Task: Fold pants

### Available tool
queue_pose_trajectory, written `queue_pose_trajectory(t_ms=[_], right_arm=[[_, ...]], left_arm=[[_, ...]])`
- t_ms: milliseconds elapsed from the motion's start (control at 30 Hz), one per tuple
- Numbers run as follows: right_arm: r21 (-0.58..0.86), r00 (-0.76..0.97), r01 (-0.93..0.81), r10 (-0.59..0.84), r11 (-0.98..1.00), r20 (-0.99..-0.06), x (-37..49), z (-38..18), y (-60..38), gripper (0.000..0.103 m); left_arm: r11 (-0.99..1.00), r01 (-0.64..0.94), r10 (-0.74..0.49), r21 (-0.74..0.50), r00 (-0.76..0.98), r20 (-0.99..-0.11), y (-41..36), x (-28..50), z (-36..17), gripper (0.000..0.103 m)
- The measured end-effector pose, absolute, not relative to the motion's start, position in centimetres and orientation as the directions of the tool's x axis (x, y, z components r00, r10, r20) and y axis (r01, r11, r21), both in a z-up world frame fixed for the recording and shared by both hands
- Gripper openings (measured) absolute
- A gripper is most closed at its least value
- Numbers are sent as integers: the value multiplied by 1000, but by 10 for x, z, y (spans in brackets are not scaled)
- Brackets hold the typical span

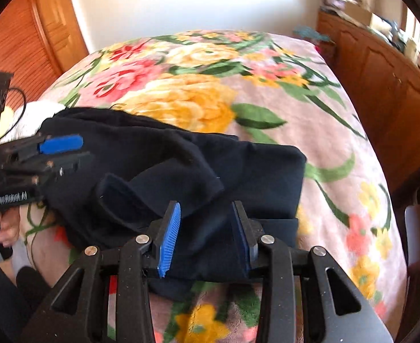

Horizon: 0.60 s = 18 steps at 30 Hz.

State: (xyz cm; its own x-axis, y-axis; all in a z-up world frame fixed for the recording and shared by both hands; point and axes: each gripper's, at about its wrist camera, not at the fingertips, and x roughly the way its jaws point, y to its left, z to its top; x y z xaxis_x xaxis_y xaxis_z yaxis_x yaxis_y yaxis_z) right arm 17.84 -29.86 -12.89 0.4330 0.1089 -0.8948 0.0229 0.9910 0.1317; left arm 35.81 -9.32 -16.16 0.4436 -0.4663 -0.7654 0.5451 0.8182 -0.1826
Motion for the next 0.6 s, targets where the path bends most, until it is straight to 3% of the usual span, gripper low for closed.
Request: queue_pose_trajectory(t_ms=[167,333,600], right_arm=[[155,452,72,106,985,-886,180,-132,-321,37],[175,457,129,98,976,-884,178,-136,-342,37],[206,474,159,108,966,-874,175,-136,-354,37]], left_arm=[[785,586,-491,-201,390,-779,-126,364,-167,55],[770,595,-481,-232,302,-823,-158,375,-194,45],[811,526,-422,-256,221,-879,-180,409,-228,45]])
